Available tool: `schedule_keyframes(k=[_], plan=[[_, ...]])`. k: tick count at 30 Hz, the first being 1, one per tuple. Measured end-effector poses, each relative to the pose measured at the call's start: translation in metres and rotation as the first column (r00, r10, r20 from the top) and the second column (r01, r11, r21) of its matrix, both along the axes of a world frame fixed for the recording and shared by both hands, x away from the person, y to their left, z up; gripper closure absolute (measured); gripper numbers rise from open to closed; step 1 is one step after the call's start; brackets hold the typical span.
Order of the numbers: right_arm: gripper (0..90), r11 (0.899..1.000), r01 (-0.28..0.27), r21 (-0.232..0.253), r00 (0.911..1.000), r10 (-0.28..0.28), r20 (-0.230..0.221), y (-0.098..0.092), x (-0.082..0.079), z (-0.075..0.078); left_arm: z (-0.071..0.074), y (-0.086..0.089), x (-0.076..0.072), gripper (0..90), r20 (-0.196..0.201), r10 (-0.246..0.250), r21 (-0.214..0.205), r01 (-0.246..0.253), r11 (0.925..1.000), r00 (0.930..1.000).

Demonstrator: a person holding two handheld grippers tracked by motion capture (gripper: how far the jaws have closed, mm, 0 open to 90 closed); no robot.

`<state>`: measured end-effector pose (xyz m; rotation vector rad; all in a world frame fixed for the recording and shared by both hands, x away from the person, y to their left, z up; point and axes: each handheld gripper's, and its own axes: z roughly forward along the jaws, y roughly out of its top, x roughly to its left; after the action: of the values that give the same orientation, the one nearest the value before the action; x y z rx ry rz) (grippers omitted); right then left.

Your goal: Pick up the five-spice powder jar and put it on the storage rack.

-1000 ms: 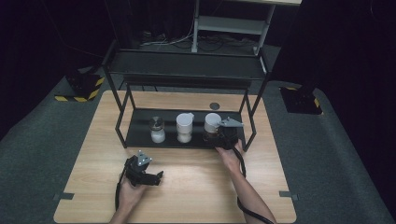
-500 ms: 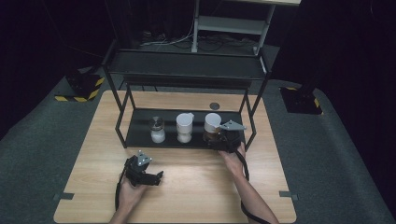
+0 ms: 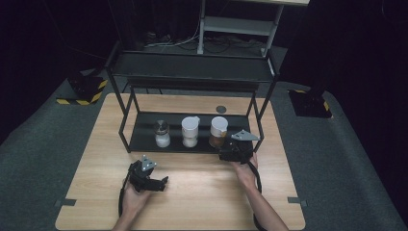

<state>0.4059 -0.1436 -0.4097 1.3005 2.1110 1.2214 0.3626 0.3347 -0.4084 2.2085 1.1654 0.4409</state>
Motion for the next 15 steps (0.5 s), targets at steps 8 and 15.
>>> schedule_keyframes(k=[8,15], plan=[[11.0,1.0,0.004,0.005,0.9999,-0.004,-0.01,-0.004,-0.007,-0.005,0.0,0.0,0.0,1.2,0.0,0.0,0.0,0.0,1.0,1.0],[11.0,1.0,0.0,0.005,0.9999,0.0,-0.016,-0.004,-0.014,-0.009,0.0,0.0,0.0,1.2,-0.001,0.0,-0.001,0.0,1.0,1.0]])
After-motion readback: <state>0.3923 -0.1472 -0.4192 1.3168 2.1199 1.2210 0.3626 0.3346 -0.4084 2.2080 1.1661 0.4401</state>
